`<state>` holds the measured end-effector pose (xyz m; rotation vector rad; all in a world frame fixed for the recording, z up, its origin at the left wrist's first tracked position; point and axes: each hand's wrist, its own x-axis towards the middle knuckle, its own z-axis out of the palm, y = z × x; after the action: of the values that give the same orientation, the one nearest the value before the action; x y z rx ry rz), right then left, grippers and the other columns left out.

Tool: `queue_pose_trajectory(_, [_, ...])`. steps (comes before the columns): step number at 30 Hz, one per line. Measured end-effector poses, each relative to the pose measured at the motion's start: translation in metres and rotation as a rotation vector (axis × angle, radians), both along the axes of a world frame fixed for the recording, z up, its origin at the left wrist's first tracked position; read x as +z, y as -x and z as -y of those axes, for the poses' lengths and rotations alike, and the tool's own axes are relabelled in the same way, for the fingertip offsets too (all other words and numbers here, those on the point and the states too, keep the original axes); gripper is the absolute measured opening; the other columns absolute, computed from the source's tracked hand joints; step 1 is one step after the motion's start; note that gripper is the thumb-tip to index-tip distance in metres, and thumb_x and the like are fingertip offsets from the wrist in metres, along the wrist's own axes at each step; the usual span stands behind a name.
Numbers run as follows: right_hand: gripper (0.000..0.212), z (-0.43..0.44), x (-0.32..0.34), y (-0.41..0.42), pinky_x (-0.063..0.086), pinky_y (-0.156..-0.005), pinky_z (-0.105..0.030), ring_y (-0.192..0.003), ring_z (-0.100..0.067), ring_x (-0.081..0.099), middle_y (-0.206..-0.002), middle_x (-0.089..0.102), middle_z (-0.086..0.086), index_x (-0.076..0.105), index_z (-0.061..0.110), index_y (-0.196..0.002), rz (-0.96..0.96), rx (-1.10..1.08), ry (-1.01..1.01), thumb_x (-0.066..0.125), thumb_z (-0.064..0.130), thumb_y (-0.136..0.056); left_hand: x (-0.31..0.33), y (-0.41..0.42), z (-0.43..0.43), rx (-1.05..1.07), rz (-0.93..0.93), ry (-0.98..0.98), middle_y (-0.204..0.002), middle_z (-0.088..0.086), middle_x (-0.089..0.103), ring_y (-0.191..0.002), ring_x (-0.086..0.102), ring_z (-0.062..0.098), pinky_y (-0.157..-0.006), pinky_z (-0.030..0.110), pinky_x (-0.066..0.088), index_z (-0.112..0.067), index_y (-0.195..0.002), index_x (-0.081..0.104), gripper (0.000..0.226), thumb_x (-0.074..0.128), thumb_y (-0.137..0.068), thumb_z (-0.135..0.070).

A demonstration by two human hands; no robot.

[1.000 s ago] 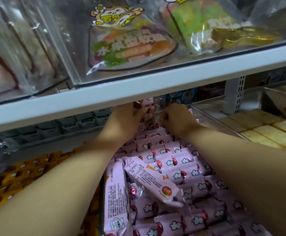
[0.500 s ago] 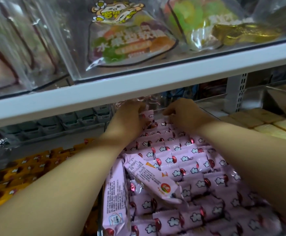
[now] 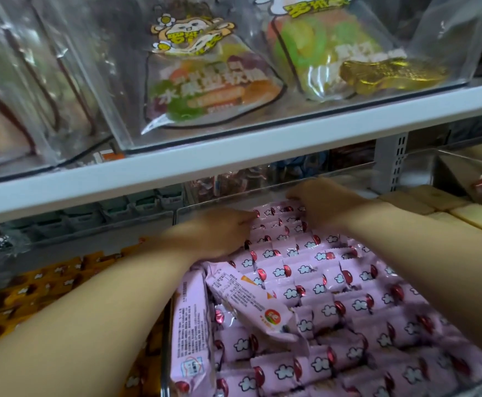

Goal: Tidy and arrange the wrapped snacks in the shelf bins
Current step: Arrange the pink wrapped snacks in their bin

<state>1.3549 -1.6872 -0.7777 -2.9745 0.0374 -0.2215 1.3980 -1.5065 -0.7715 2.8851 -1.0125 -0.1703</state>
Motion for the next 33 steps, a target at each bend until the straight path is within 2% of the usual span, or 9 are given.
queue_pose_trajectory(3, [0.038, -0.001, 0.004, 0.002, 0.040, -0.072, -0.020, -0.106, -0.020, 0.056, -0.116, 0.061, -0.004, 0.056, 0.013, -0.119, -0.040, 0.026, 0.069, 0.047, -0.005, -0.087, 0.001, -0.001, 0.004, 0.014, -0.125, 0.092, -0.139, 0.002, 0.050, -0.100, 0.051, 0.006, -0.073, 0.005, 0.036, -0.024, -0.143, 0.038, 0.040, 0.029, -0.104, -0.025])
queue_pose_trajectory(5, [0.044, 0.000, 0.008, 0.005, 0.037, -0.074, -0.018, -0.111, -0.019, 0.053, -0.126, 0.056, -0.005, 0.052, 0.017, -0.127, -0.074, 0.041, 0.024, 0.047, -0.004, -0.089, 0.005, 0.005, 0.004, 0.022, -0.191, 0.221, -0.118, 0.002, 0.062, -0.072, 0.054, 0.002, -0.060, 0.011, 0.040, -0.020, -0.136, 0.047, 0.035, 0.033, -0.103, -0.017])
queue_pose_trajectory(7, [0.050, 0.001, 0.014, 0.012, 0.040, -0.078, -0.020, -0.116, -0.022, 0.052, -0.136, 0.049, -0.007, 0.045, 0.019, -0.136, -0.111, 0.027, -0.109, 0.046, -0.003, -0.091, 0.012, 0.012, -0.003, 0.055, -0.136, 0.310, -0.117, -0.002, 0.061, -0.066, 0.054, 0.007, -0.060, 0.022, 0.047, -0.023, -0.133, 0.050, 0.035, 0.037, -0.102, -0.016])
queue_pose_trajectory(11, [0.040, -0.008, 0.027, 0.040, 0.038, -0.083, -0.017, -0.117, -0.018, 0.053, -0.137, 0.051, -0.001, 0.051, 0.022, -0.133, 0.048, 0.002, -0.208, 0.045, 0.010, -0.096, 0.019, 0.029, -0.030, 0.133, -0.035, 0.410, -0.118, -0.010, 0.052, -0.048, 0.048, -0.005, -0.039, 0.010, 0.033, -0.031, -0.132, 0.051, 0.037, 0.040, -0.100, -0.016])
queue_pose_trajectory(15, [0.027, -0.042, 0.030, 0.090, 0.046, -0.072, -0.015, -0.084, -0.005, 0.063, -0.101, 0.070, 0.005, 0.064, 0.025, -0.110, 0.026, 0.203, -0.361, 0.053, 0.041, -0.091, 0.021, 0.050, -0.049, 0.222, -0.052, 0.418, -0.106, -0.003, 0.066, -0.064, 0.060, 0.009, -0.050, 0.021, 0.045, -0.044, -0.122, 0.051, 0.031, 0.044, -0.099, -0.025])
queue_pose_trajectory(18, [0.037, -0.070, 0.023, 0.111, 0.036, -0.052, -0.004, -0.059, 0.013, 0.052, -0.080, 0.059, 0.016, 0.062, 0.028, -0.109, -0.037, 0.271, -0.447, 0.065, 0.050, -0.080, 0.023, 0.065, -0.054, 0.254, -0.014, 0.363, -0.120, -0.002, 0.062, -0.086, 0.066, 0.017, -0.068, 0.024, 0.049, -0.037, -0.129, 0.052, 0.035, 0.047, -0.097, -0.024])
queue_pose_trajectory(23, [0.035, -0.087, 0.017, 0.113, 0.034, -0.056, -0.004, -0.069, -0.002, 0.051, -0.091, 0.059, 0.009, 0.065, 0.024, -0.109, 0.020, 0.181, -0.422, 0.071, 0.035, -0.077, 0.029, 0.090, -0.064, 0.233, 0.023, 0.251, -0.139, 0.000, 0.050, -0.113, 0.055, 0.016, -0.073, 0.015, 0.032, -0.030, -0.138, 0.045, 0.039, 0.045, -0.098, -0.030])
queue_pose_trajectory(27, [0.019, -0.084, 0.023, 0.123, 0.046, -0.057, -0.019, -0.066, -0.008, 0.061, -0.082, 0.067, 0.008, 0.066, 0.026, -0.089, 0.096, 0.046, -0.454, 0.068, 0.041, -0.077, 0.033, 0.102, -0.076, 0.243, 0.018, 0.252, -0.139, -0.002, 0.051, -0.121, 0.049, 0.016, -0.089, 0.018, 0.035, -0.029, -0.137, 0.046, 0.040, 0.048, -0.097, -0.033])
queue_pose_trajectory(33, [0.023, -0.033, 0.017, 0.138, 0.052, -0.070, -0.027, -0.075, -0.013, 0.063, -0.092, 0.071, 0.002, 0.067, 0.024, -0.098, 0.259, -0.168, -0.343, 0.068, 0.033, -0.077, 0.029, 0.114, -0.080, 0.206, -0.015, 0.204, -0.140, -0.005, 0.049, -0.123, 0.048, 0.012, -0.097, 0.020, 0.036, -0.026, -0.136, 0.048, 0.049, 0.057, -0.090, -0.042])
